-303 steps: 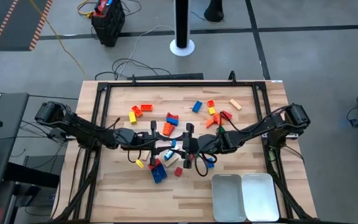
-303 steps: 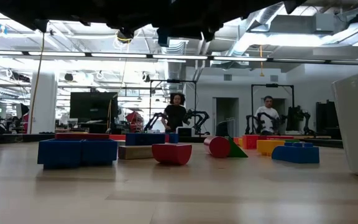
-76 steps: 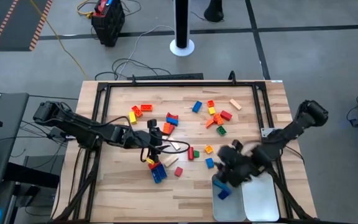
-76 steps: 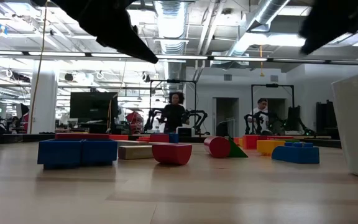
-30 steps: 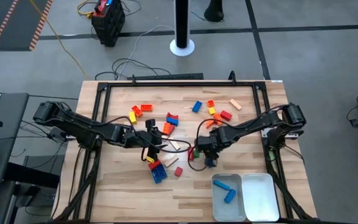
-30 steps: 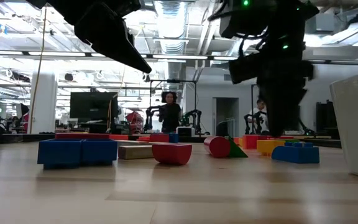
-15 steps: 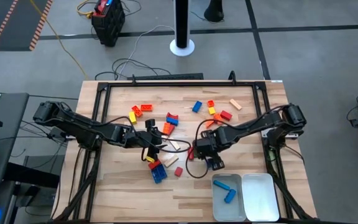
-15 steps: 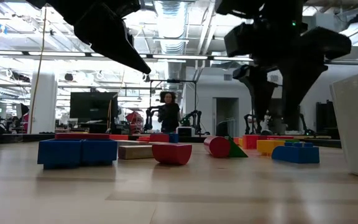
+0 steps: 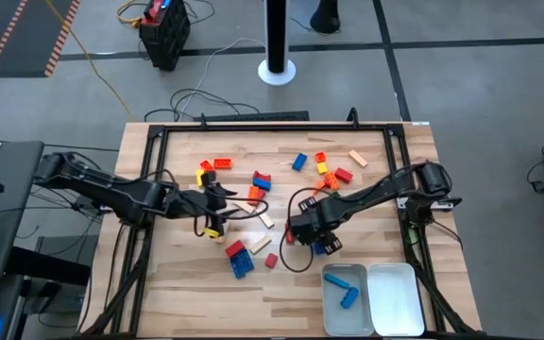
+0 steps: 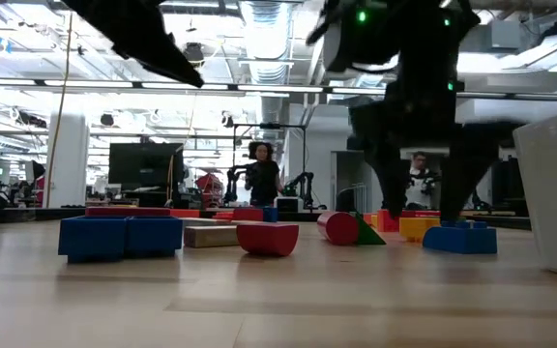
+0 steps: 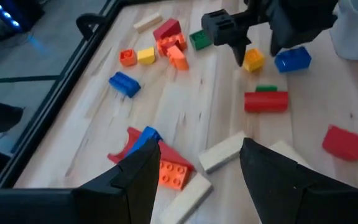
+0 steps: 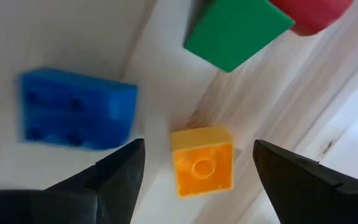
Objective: Sort blocks by size
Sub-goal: Put the small yellow game piece into the white bin, then put the small green game piece into the white bin
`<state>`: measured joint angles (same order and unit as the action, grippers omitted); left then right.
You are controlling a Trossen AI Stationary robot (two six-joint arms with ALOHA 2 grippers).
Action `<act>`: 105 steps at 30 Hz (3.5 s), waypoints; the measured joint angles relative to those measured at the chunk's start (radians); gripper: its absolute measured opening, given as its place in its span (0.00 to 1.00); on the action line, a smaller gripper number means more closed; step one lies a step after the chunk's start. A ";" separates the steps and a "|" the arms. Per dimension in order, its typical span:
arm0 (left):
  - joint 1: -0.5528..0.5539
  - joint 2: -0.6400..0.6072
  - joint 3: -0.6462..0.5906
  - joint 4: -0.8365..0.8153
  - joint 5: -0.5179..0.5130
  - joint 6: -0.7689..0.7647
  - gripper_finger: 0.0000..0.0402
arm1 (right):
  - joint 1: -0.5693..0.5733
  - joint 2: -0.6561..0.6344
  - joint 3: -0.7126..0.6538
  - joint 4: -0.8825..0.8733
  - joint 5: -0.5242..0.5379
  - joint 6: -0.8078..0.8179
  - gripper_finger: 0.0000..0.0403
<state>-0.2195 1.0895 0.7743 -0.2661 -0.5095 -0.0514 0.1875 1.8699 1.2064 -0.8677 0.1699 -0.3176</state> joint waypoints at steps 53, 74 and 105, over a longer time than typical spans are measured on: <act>-0.001 -0.036 -0.039 0.005 0.002 -0.016 0.53 | 0.617 -0.353 0.032 -0.500 -0.332 1.439 0.40; 0.000 -0.036 -0.039 0.036 0.002 0.006 0.53 | 0.559 -0.349 0.060 -0.578 -0.128 1.527 0.65; -0.037 -0.036 -0.038 -0.082 0.006 -0.088 0.53 | -0.314 -0.362 -0.299 -0.020 0.010 0.913 0.66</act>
<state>-0.2562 1.0534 0.7361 -0.3481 -0.5030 -0.1394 -0.1270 1.5078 0.9070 -0.8879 0.1802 0.5952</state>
